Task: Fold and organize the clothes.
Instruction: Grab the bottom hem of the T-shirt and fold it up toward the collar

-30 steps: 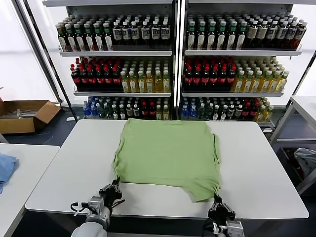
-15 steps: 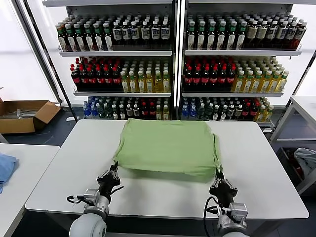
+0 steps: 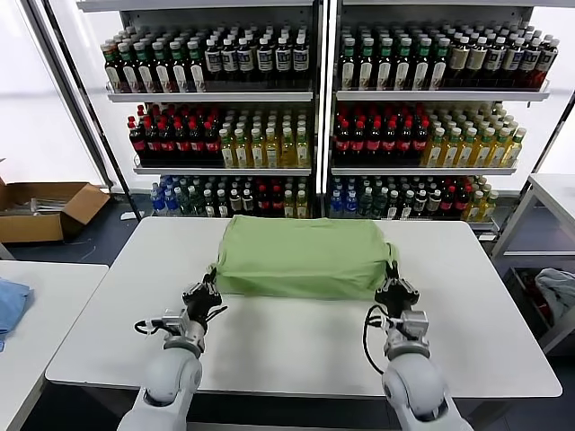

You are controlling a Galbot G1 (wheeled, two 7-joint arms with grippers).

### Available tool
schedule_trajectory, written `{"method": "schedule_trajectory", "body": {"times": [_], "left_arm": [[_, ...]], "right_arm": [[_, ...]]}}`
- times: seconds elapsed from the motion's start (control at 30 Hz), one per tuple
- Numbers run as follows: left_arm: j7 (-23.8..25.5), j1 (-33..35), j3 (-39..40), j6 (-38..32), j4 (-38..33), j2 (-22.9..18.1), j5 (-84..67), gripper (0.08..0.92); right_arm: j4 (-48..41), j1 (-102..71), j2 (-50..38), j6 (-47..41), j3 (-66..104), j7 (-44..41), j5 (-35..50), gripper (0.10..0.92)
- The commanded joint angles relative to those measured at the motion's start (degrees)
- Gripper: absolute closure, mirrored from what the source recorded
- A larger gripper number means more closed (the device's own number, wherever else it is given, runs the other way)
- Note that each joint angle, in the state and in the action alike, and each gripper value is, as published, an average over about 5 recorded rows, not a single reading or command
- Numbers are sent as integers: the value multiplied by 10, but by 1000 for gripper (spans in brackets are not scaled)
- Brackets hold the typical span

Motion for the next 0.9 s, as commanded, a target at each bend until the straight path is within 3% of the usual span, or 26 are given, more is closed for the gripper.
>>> {"method": "schedule_trajectory", "body": {"times": [0.03, 0.33, 0.47, 0.77, 0.9], "left_arm": [[-3, -121, 12, 6, 149, 5, -8, 915], [6, -135, 16, 33, 175, 1, 3, 915], [7, -133, 15, 35, 165, -1, 7, 889], [-13, -114, 14, 55, 109, -4, 17, 644], [-18, -95, 13, 76, 76, -4, 23, 522]], "right_arm": [[-125, 106, 4, -3, -9, -13, -3, 920], [-170, 118, 8, -61, -24, -42, -36, 905], [-164, 114, 13, -78, -19, -41, -37, 814], [-127, 125, 42, -42, -2, 48, 112, 554], [-74, 107, 36, -63, -2, 64, 99, 433]]}}
